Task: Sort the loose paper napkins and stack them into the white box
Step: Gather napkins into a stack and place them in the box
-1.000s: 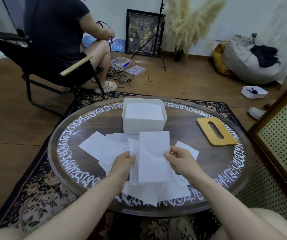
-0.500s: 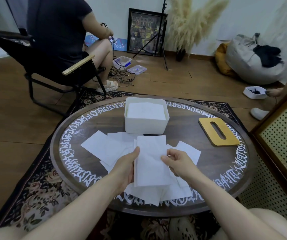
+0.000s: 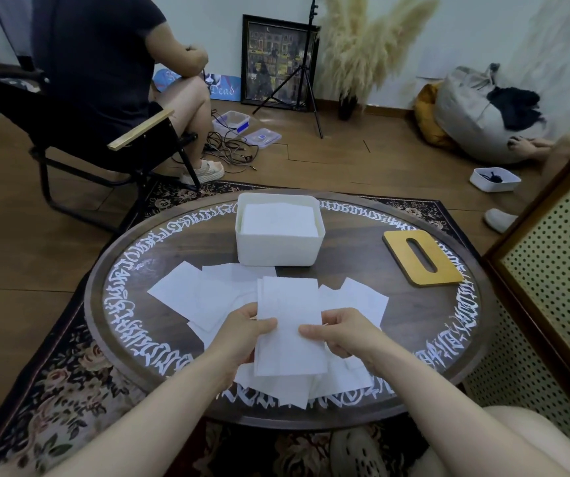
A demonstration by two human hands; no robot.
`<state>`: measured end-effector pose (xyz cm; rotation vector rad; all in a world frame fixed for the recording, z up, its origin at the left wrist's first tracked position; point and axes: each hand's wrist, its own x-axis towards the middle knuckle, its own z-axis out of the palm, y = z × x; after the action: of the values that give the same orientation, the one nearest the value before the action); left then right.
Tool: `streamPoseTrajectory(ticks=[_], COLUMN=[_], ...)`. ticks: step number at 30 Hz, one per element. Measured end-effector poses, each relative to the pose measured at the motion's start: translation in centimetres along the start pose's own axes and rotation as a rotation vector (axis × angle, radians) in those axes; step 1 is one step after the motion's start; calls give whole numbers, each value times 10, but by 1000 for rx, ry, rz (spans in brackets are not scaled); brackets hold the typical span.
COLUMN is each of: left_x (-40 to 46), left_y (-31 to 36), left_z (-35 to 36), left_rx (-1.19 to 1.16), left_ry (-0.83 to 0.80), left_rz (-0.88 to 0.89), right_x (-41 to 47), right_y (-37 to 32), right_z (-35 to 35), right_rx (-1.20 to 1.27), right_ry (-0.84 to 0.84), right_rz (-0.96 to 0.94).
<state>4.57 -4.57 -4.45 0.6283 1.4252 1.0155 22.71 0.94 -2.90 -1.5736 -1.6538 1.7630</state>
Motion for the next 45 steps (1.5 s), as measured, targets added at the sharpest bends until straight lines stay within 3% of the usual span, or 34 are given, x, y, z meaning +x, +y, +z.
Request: streamPoseTrajectory(ticks=[7,21,28,35,45], left_x=[-2,-5,-6,-12,-26], left_y=[-3,2,7,1,-2], left_z=[4,1,-30,-63,-89], left_rx=[157,78,66,85,100], left_ry=[17,133,270,377,421], left_rz=[18,102,131,125,97], right_x=[0,2,10,14,40], right_y=[10,9,15,19,6], right_z=[-5,-8,-16,-8,34], right_rx=[-143,-142,-399,-553,-484], right_ry=[116,142,286,197,184], right_rz=[-103,-147,-169,-105,-62])
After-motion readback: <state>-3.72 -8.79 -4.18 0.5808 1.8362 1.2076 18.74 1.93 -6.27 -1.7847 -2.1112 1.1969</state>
